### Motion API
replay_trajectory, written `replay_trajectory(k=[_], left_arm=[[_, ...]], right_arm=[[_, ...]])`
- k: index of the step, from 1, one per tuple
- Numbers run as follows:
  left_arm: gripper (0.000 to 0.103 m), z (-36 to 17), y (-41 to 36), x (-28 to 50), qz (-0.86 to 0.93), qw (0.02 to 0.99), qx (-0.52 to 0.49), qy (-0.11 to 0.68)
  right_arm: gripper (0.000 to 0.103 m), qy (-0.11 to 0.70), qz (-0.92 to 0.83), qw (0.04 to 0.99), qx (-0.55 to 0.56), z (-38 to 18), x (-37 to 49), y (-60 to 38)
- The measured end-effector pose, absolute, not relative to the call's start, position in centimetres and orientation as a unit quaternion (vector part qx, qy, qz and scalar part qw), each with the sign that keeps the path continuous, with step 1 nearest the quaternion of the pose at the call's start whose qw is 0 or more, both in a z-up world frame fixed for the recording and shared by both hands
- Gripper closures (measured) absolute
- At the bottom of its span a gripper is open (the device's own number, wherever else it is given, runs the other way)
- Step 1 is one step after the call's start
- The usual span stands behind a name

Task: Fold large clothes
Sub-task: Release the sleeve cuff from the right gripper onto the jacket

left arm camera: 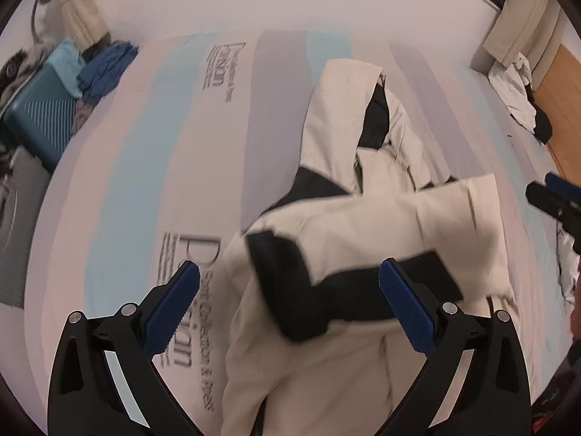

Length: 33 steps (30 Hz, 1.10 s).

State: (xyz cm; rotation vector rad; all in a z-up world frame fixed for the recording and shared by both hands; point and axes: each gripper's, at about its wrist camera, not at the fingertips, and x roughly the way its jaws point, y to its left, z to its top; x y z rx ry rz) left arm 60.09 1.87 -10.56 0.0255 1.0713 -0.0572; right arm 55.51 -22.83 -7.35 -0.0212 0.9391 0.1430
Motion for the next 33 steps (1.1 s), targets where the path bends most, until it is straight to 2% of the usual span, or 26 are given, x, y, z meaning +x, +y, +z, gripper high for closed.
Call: replay_trajectory(k=[9,21,33], left_arm=[[0.006,-10.7,-2.6,71.0,-0.053,0.865,0.033,0.498],[0.006,-17.3,-4.8,84.2,-0.087,0.845,0.008,0.527],[0.006,-21.9,-7.1,91.4,-0.129,0.835,0.032,0.534]], right_arm=[[0.010,0.438,0.048,0.896,-0.044,-7.8,64.7,-26.2],[0.010,0.473,0.094,0.876,-0.012,-14.4,77.9,-27.6],[0.010,0.507,0.149,0.849,-0.014,-20.9,85.6,-27.2]])
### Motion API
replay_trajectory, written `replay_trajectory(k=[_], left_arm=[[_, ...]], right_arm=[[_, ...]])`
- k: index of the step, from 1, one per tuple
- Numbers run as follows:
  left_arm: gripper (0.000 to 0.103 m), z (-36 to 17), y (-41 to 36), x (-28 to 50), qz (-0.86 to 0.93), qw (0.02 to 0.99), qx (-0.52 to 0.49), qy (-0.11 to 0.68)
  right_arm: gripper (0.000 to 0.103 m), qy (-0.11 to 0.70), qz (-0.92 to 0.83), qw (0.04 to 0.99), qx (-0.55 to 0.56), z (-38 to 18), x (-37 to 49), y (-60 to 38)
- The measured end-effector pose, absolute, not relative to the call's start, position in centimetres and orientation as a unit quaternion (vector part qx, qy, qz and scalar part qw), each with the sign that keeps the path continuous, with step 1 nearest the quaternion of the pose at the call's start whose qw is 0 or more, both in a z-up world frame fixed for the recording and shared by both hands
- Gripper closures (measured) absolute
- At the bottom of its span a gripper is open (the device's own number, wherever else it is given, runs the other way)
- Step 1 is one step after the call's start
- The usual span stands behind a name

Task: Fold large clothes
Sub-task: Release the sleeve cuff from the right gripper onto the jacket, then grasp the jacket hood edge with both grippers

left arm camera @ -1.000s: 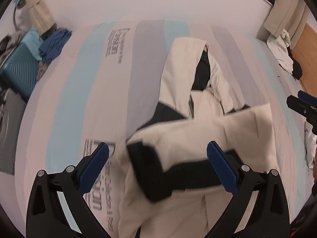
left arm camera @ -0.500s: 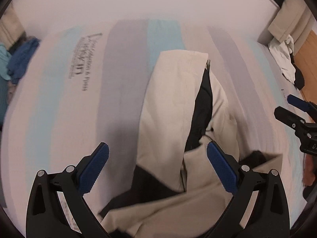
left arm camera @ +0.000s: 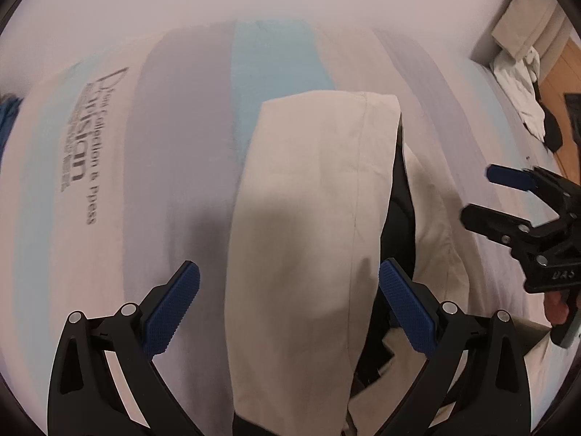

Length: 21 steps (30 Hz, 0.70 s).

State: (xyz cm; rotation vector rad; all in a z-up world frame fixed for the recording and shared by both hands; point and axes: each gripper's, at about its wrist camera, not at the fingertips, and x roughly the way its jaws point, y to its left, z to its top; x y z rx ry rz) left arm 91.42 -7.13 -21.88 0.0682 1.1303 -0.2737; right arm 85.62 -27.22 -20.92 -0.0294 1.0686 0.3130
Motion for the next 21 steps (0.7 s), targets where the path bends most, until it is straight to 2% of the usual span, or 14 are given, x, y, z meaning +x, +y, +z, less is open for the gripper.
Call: replay_trajectory(k=[4,7,15,17,19,21], left_arm=[[0.006,-23.6,-6.5,93.0,-0.134,0.827,0.014,0.546],[0.006,-25.0,-5.5,94.2,-0.128,0.820,-0.008,0.557],[0.005,-27.8,-5.1,96.6,-0.132,0.805,-0.013,0.578],[0.010,-27.9,-5.1,96.8,-0.135,0.806,-0.021,0.576],[0.023,-28.1,-5.5,96.9,-0.143,0.801,-0.019,0.581],[0.033,-28.1,-6.1,96.8,-0.155,0.799,-0.003,0.581]], right_arm=[[0.010,0.516,0.164,0.841,0.009,-22.4,87.1,-27.3],[0.014,0.526,0.163,0.834,0.010,-23.9,88.2,-27.2],[0.015,0.544,0.154,0.824,0.032,-26.9,90.6,-27.4],[0.024,0.554,0.164,0.815,0.052,-27.6,91.2,-27.4],[0.047,0.564,0.172,0.805,0.058,-28.2,91.6,-27.2],[0.055,0.567,0.178,0.802,0.054,-28.3,91.3,-26.7]])
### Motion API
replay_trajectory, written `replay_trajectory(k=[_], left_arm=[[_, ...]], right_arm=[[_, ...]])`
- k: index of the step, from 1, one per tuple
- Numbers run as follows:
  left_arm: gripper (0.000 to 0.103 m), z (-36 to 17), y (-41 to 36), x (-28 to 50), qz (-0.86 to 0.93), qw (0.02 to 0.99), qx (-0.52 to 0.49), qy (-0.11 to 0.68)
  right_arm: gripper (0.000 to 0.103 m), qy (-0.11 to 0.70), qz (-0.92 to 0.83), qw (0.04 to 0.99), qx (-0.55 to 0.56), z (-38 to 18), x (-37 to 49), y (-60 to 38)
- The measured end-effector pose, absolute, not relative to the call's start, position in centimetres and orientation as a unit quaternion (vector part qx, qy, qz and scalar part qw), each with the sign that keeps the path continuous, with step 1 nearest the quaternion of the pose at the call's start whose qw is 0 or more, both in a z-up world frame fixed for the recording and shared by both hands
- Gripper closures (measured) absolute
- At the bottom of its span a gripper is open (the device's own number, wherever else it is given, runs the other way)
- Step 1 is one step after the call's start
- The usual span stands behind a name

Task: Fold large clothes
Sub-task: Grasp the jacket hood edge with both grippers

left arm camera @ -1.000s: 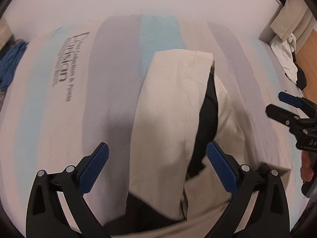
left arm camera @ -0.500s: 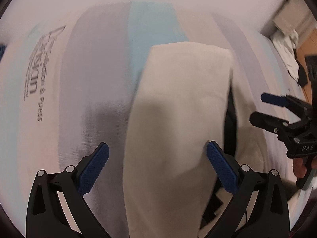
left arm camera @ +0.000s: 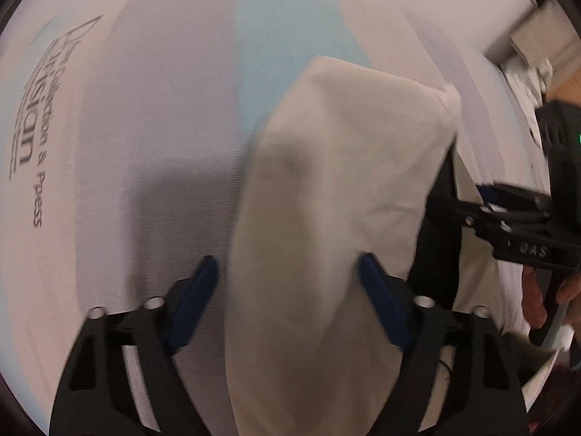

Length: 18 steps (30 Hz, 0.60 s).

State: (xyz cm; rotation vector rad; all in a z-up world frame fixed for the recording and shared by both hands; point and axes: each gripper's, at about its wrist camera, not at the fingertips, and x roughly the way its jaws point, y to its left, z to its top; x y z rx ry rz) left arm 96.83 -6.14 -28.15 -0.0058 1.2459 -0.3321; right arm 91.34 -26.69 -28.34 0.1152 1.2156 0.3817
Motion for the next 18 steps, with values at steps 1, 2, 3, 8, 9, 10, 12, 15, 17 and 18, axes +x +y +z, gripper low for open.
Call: replay_trajectory(k=[1,2,3,8,9,10,12,15,17,18], left_arm=[[0.038,-28.1,-6.4,96.7,-0.162,0.799,0.001,0.579],[0.044,-28.1,-6.5,96.7,-0.166,0.798,-0.004,0.579],[0.047,-28.2,-6.4,96.8,-0.170,0.796,-0.011,0.581],[0.072,-28.0,-6.3,96.7,-0.164,0.798,-0.016,0.580],[0.076,-27.4,-6.4,96.6,-0.163,0.801,-0.012,0.576],[0.083,-27.2,-6.6,96.3,-0.159,0.805,-0.003,0.572],[0.095,-26.7,-6.9,95.2,-0.156,0.809,0.003,0.567],[0.100,-25.6,-6.6,94.5,-0.144,0.817,0.003,0.558],[0.101,-24.8,-6.5,94.2,-0.136,0.822,0.008,0.553],[0.101,-24.2,-6.5,93.8,-0.132,0.827,0.009,0.547]], right_arm=[[0.060,0.570,0.181,0.799,0.056,-28.3,91.3,-26.6],[0.064,0.570,0.179,0.799,0.061,-28.3,91.2,-26.7],[0.071,0.570,0.176,0.800,0.068,-28.2,91.1,-27.0],[0.088,0.569,0.156,0.804,0.076,-27.4,90.3,-27.4],[0.088,0.565,0.152,0.808,0.073,-27.0,90.1,-27.4],[0.089,0.562,0.147,0.811,0.073,-26.7,89.9,-27.4],[0.090,0.553,0.142,0.818,0.068,-25.9,89.3,-27.2],[0.091,0.537,0.137,0.831,0.051,-24.3,87.9,-26.7],[0.091,0.525,0.131,0.840,0.042,-23.1,86.8,-26.4],[0.091,0.518,0.127,0.845,0.039,-22.6,86.3,-26.4]])
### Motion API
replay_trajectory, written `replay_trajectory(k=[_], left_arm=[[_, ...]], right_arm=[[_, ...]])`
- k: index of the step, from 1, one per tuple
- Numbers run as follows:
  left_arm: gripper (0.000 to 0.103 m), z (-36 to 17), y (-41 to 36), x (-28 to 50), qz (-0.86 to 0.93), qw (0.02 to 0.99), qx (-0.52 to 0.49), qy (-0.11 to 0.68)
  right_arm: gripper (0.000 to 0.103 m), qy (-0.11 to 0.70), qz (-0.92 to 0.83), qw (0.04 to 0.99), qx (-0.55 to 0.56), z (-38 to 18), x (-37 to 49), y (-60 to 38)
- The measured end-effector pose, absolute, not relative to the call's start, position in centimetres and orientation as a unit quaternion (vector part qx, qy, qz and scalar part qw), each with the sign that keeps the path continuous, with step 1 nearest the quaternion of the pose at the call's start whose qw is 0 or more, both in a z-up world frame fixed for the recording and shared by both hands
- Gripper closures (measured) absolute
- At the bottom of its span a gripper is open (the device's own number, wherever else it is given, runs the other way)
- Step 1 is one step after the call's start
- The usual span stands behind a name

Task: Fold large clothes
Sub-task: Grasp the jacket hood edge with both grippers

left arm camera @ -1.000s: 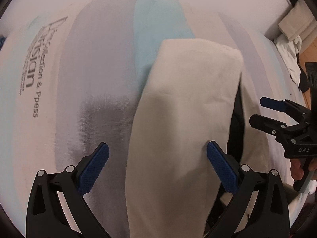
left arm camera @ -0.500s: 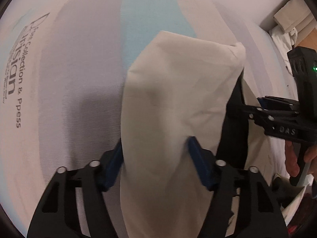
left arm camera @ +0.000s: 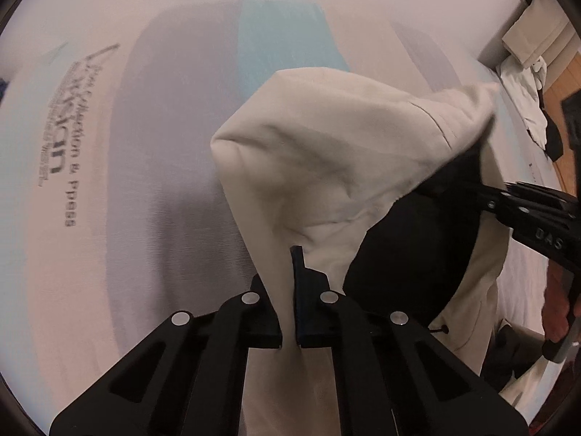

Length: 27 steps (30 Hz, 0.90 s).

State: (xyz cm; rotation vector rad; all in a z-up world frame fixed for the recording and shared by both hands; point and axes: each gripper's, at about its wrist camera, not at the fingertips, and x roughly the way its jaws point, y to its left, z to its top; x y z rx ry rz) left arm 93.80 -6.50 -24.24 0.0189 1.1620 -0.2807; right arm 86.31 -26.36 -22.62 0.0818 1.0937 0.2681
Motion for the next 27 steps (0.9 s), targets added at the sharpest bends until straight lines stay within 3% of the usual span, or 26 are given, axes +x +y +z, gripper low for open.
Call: replay_trajectory(k=[12,27], left_arm=[[0.102,-19.6,-5.4,89.3,-0.128,0.857,0.016,0.499],[0.102,-14.7,-5.2,77.9,-0.115,0.897,0.051,0.424]], right_arm=[[0.093,0.462,0.116,0.879,0.015,-19.1,80.1,-24.9],[0.095,0.380,0.088,0.920,-0.036,-14.6,69.0,-22.4]])
